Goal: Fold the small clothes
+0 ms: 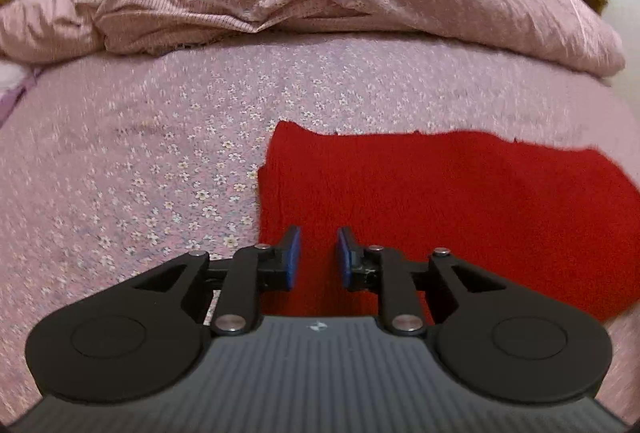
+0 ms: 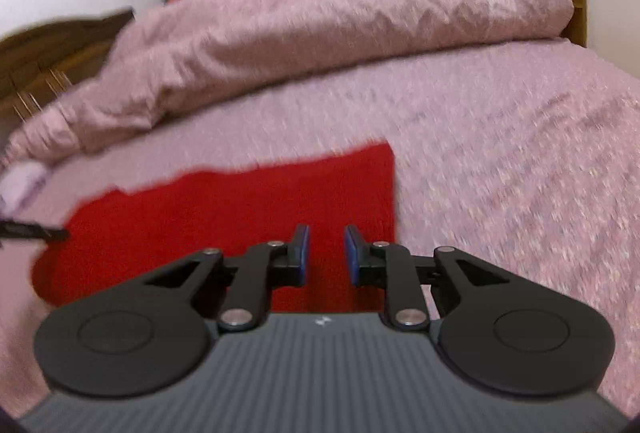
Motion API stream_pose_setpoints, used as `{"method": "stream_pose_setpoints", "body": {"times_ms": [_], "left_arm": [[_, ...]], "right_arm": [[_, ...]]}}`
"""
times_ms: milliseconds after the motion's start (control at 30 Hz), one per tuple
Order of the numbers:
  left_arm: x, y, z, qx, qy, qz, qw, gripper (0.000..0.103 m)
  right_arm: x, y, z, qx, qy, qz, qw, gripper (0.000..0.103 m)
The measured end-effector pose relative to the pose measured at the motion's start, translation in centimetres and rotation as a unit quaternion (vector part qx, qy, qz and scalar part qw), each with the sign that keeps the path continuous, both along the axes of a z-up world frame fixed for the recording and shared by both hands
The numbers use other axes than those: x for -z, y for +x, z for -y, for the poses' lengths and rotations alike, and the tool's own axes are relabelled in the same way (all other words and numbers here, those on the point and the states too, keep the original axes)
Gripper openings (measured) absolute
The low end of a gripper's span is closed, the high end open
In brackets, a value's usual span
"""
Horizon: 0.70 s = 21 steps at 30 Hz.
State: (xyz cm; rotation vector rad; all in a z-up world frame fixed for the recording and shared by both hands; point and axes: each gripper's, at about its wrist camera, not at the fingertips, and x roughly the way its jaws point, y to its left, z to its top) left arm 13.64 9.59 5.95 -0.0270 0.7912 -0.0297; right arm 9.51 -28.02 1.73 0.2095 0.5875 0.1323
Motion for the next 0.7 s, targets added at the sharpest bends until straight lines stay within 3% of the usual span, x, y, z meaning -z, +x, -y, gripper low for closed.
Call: {"method": "stream_pose_setpoints", "body": {"times_ms": [100,200,367,600,700], "left_arm": [[0.4,-0.1,0.5,-0.002,0.012,0.000,0.9999,0.026],[0.8,-0.2,0.7,-0.004,0.019,0.003,0.9998,0.028],[0.6,-0.3,0.5,-0.015,0.010,0.002,0.9998,0.030],[-0.4,-2.5,0.7,-0.023,0.005,-0.012,0.9996,0.055],[-0.8,-3.6,0.8,-0.029,0.013,-0.010,0.9994,0.063]], "right_arm": [[2.3,0.6,0.1,0.017,0.004,-0.038,0.999,0.022],[3.8,0.4,0.5,0.036,0.043,-0.025,0.998,0.023],[3.8,-0.2,0.2,0.041,0.038,-0.017,0.998,0.024],[2.9,-1.3,1.1,0.059,0.080,-0.031,0.995,0.028],[2.3,-2.3,1.2,0.069,0.096,-0.031,0.993,0.047]]}}
